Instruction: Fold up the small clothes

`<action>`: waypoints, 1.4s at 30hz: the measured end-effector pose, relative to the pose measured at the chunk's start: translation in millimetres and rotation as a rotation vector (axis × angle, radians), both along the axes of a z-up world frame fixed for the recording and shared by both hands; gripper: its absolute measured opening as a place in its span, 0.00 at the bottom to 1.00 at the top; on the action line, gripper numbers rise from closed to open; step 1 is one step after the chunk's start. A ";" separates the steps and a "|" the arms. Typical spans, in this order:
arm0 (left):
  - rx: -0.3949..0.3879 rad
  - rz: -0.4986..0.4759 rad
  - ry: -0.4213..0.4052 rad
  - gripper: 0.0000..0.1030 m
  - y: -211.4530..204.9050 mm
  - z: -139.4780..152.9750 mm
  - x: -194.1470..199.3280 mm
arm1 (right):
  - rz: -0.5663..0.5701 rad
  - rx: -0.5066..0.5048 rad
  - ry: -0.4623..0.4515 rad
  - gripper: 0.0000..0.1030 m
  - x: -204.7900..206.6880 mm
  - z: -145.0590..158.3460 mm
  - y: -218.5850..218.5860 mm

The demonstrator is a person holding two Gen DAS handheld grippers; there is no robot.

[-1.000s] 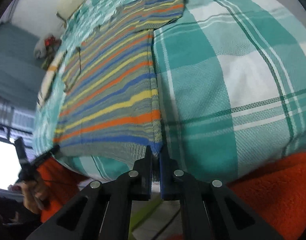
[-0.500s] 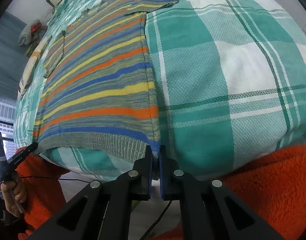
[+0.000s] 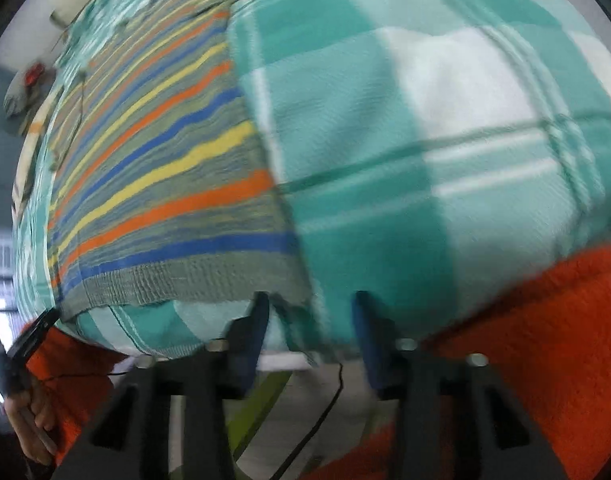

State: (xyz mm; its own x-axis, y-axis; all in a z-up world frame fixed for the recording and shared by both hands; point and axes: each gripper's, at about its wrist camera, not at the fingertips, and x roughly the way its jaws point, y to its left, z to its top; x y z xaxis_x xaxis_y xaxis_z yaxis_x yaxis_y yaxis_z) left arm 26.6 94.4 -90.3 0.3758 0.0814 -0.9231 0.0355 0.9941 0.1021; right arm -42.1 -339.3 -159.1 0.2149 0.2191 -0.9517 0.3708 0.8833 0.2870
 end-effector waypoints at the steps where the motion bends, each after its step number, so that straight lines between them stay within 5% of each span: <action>1: -0.001 0.004 -0.038 0.59 1.4 11.3 -1.6 | -0.013 -0.010 -0.017 0.43 -3.8 6.1 -4.8; 3: -0.028 -0.011 -0.123 0.71 -4.4 34.3 2.7 | -0.003 -0.079 -0.075 0.43 -5.3 27.8 -8.7; 7: -0.092 -0.112 -0.226 0.78 -36.8 50.2 26.1 | 0.106 -0.166 -0.280 0.43 19.2 74.4 16.4; 11: -0.058 -0.231 -0.205 0.81 -89.4 11.7 50.2 | 0.220 -0.110 -0.392 0.43 61.0 74.8 62.4; 13: 0.005 -0.261 -0.143 0.81 -103.4 -12.8 52.8 | 0.287 -0.108 -0.377 0.43 78.1 54.0 86.3; 16: 0.096 -0.279 -0.012 0.79 -102.7 -52.7 37.4 | 0.364 -0.174 -0.215 0.44 83.6 4.4 108.8; 22: 0.091 -0.248 0.082 0.79 -79.9 -47.9 3.1 | 0.383 -0.221 -0.136 0.46 50.5 -8.6 117.3; 25: 0.023 -0.226 -0.001 0.77 -72.8 -14.8 -3.4 | 0.361 -0.164 -0.120 0.45 48.7 2.4 105.2; 27: -0.014 -0.222 -0.116 0.85 -74.6 18.0 0.8 | 0.362 -0.165 -0.157 0.45 50.5 19.7 96.5; 29: -0.031 -0.223 -0.211 0.90 -78.6 38.3 10.6 | 0.373 -0.198 -0.221 0.46 59.4 45.3 84.8; 33: -0.048 -0.237 -0.342 0.92 -101.4 50.9 49.4 | 0.433 -0.350 -0.388 0.63 108.4 89.2 67.2; 37: -0.025 -0.238 -0.260 0.91 -121.6 5.4 65.3 | 0.555 -0.470 -0.472 0.63 175.9 85.2 59.9; 42: -0.007 -0.251 -0.179 0.89 -110.2 -33.0 37.2 | 0.700 -0.581 -0.438 0.63 224.6 40.6 67.3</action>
